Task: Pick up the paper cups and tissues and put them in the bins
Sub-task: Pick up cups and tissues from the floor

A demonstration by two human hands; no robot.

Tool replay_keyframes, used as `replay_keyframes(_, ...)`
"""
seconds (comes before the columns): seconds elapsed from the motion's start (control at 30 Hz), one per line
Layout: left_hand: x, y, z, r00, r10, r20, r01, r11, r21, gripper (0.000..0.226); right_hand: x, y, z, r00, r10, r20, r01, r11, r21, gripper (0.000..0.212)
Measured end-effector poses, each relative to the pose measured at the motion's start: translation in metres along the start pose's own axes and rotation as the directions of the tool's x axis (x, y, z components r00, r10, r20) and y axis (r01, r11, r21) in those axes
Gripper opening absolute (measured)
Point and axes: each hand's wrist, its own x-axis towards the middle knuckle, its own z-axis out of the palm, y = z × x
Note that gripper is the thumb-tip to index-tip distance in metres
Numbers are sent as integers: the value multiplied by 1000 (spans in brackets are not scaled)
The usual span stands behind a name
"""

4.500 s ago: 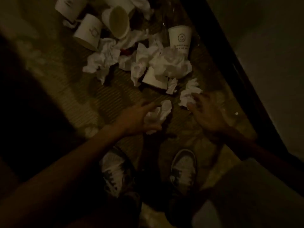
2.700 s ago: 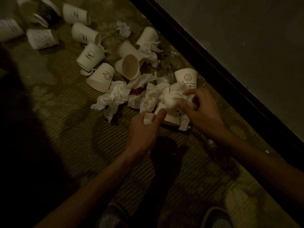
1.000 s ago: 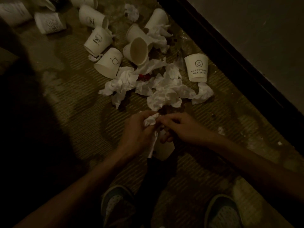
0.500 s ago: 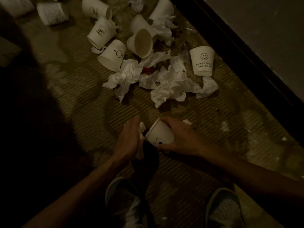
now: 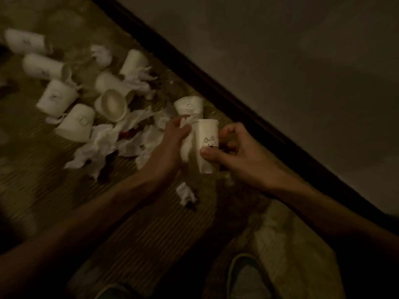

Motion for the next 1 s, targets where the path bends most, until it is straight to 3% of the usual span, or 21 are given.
replay_keyframes(0.1, -1, 51, 54, 964, 154, 215, -172, 983, 63, 30, -41, -36, -51, 990, -61, -127, 61, 998, -3, 47)
replay_keyframes(0.27, -35, 108, 147, 773, 202, 602, -377, 909, 179, 36, -136, -66, -117, 924, -128, -361, 139, 990, 5, 40)
replay_keyframes(0.37, -57, 114, 202, 697, 181, 694, -412, 893, 181, 10, -191, -64, -143, 864, -140, -484, 159, 987, -2, 43)
replay_keyframes(0.5, -83, 106, 279, 600, 185, 778, -558, 794, 242, 7, -263, -50, -180, 795, -125, -593, 165, 986, 13, 45)
replay_keyframes(0.63, -115, 72, 370, 468, 113, 876, -513, 842, 165, 13, -334, -17, -216, 655, -76, -752, 206, 975, 81, 52)
replay_keyframes(0.77, -150, 7, 433, 357, -11, 934, -371, 916, 153, 27, -402, 30, -241, 543, 28, -839, 63, 995, 74, 56)
replay_keyframes(0.83, -170, -28, 450, 273, -77, 959, -386, 904, 183, 36, -431, 61, -245, 493, 121, -862, -9, 991, 134, 60)
replay_keyframes(0.93, -179, -58, 461, 219, -132, 967, -596, 767, 239, 62, -442, 96, -244, 468, 235, -852, -176, 969, 171, 54)
replay_keyframes(1.0, -182, -75, 468, 164, -225, 961, -772, 577, 266, 62, -445, 122, -242, 421, 299, -856, -303, 936, 178, 45)
